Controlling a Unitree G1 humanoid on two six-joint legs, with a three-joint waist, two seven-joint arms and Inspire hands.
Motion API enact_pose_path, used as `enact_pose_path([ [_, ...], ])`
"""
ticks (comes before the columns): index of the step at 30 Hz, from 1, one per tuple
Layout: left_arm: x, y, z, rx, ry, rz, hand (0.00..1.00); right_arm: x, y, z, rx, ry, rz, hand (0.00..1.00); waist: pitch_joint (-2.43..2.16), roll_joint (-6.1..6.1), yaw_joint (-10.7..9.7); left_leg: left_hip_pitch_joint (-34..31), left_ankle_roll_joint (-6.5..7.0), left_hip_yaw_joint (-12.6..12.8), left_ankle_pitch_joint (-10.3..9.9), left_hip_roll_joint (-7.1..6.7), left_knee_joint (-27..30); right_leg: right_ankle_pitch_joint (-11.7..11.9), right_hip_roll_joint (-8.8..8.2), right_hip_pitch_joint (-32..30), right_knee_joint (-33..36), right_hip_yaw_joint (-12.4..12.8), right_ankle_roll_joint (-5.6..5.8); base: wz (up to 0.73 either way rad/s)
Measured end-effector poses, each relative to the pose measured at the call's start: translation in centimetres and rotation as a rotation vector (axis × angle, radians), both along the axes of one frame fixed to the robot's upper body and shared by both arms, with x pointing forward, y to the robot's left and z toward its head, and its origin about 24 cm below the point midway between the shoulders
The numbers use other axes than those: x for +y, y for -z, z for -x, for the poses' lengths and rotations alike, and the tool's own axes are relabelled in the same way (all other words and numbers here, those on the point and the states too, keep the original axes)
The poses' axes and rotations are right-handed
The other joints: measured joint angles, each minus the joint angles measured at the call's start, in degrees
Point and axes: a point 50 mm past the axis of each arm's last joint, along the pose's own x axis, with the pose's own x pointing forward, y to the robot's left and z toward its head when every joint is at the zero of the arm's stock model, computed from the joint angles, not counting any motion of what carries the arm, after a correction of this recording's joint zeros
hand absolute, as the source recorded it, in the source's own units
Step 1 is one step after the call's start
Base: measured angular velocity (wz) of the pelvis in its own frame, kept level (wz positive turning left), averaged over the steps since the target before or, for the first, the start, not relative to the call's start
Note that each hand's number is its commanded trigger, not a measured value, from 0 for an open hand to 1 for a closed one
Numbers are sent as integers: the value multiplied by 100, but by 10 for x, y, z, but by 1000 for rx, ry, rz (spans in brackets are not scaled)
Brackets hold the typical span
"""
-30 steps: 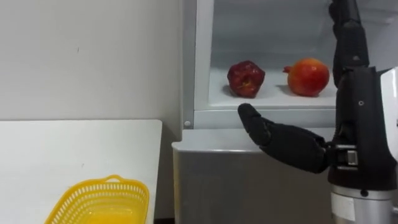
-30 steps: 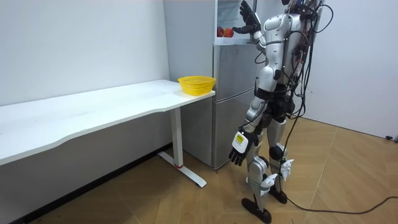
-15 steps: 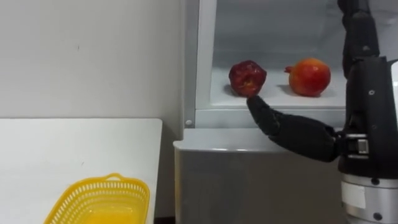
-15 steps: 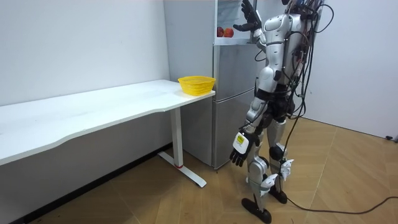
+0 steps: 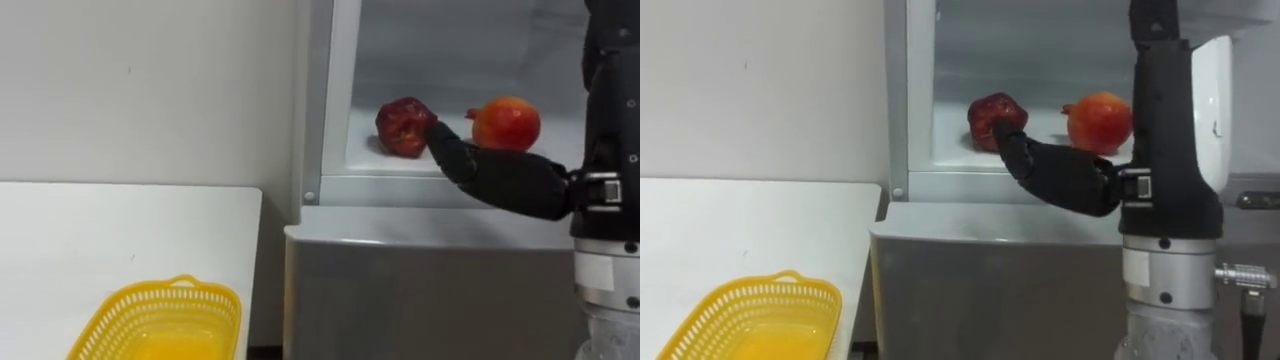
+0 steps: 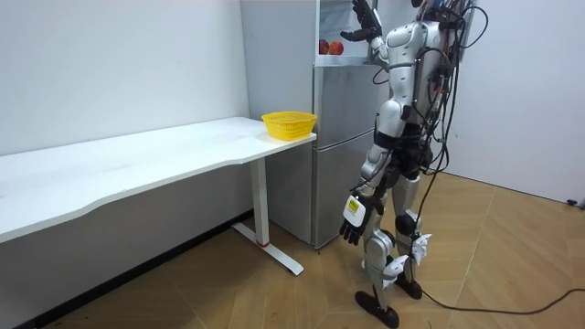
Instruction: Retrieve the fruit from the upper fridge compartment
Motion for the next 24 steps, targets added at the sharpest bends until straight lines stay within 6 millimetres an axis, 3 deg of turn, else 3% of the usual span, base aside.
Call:
enact_pose_path([
  [17,1,0,-2,-1,-8,-6,0,-2,-4,-27,68,25,44,0,-4,-7,144,-3,1,-55,5,-16,50,0,-28,12,-4,-129,1,1],
  [24,2,-1,-5,-8,1,-10,0,-1,-4,-28,82,8,49,0,30,-41,178,-20,1,-49,4,-21,83,0,-35,31,-4,-121,1,0],
])
